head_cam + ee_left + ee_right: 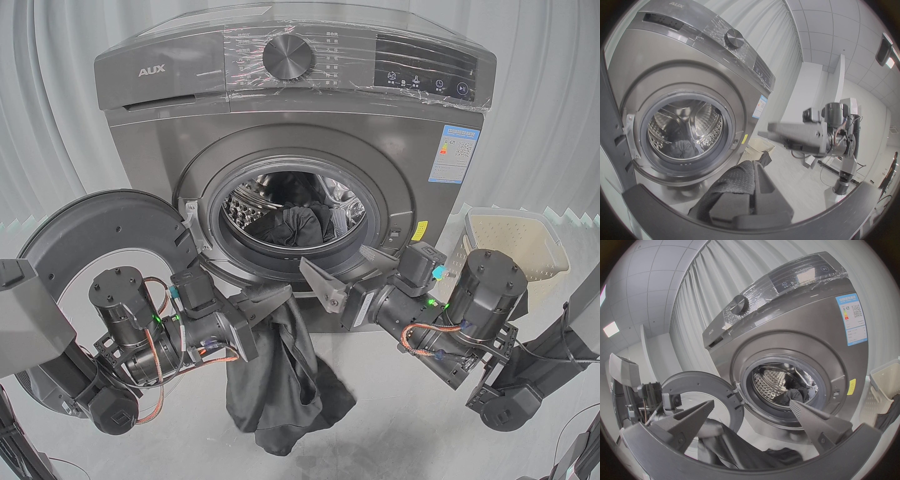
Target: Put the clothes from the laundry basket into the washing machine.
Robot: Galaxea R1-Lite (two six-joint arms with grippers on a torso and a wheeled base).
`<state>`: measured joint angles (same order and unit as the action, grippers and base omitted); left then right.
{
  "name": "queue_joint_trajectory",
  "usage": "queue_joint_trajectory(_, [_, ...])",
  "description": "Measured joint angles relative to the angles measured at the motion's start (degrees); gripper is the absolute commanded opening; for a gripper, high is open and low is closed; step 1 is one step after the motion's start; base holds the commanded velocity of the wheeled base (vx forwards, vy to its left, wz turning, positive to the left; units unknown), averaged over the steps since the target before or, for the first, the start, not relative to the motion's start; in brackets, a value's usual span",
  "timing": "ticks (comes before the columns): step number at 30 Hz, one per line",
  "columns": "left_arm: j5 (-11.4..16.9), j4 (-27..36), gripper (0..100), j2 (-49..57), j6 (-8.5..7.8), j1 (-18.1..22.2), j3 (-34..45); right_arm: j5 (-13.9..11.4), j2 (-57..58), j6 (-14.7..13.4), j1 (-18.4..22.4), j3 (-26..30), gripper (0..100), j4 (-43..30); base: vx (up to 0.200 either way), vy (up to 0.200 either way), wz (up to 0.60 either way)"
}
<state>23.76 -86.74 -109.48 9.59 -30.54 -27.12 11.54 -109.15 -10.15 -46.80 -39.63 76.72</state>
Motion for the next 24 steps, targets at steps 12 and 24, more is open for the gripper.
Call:
queue_joint_trajectory(12, [-2.99,1.01,0,0.06,0.06,0.37,-4.74,-0.02,-0.4,1.43,2.38,5.24,100,-0.22,0.0,0.0,0.0])
queue_joint_trajectory(24, [-5.27,1.76,0,0.37,0.15,0.55,-7.72,-0.38,-2.3,1.78,4.3,6.75,100,-0.02,0.0,0.0,0.0])
